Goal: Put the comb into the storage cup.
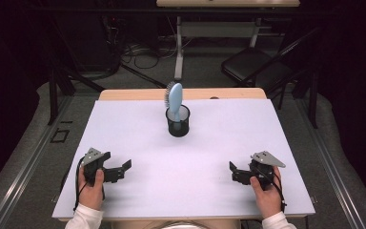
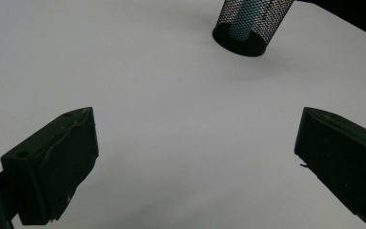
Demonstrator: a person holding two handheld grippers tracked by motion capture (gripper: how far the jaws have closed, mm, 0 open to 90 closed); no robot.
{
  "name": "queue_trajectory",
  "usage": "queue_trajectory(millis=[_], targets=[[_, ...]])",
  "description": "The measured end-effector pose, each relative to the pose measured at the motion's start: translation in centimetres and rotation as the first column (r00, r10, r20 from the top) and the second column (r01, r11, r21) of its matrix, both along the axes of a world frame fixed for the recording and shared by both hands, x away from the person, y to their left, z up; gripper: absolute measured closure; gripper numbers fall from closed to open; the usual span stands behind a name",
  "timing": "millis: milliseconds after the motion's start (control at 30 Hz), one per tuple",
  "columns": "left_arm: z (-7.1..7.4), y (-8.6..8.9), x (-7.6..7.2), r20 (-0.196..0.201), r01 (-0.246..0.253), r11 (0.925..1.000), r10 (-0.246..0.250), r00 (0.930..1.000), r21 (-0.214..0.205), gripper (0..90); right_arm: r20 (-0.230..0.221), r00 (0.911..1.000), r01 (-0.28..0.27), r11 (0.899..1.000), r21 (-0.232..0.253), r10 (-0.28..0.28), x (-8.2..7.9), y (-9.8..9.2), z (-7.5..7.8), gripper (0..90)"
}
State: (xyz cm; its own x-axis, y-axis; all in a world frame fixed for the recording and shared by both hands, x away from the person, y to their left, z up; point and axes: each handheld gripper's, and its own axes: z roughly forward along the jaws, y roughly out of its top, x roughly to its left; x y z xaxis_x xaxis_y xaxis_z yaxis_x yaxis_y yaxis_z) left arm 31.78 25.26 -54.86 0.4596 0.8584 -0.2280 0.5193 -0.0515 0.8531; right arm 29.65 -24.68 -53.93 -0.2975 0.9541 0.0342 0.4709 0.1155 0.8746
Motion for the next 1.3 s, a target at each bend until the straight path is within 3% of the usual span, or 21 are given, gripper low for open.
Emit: queue_trajectory(millis=[1300], targets=[[-0.27, 0.36, 0.11, -0.011, -0.019, 0.9996, 0.018, 0.9998, -0.019, 1.2, -0.015, 0.9998, 0.015, 1.0, 0.016, -0.015, 0.16, -0.53, -0.46, 0.0]])
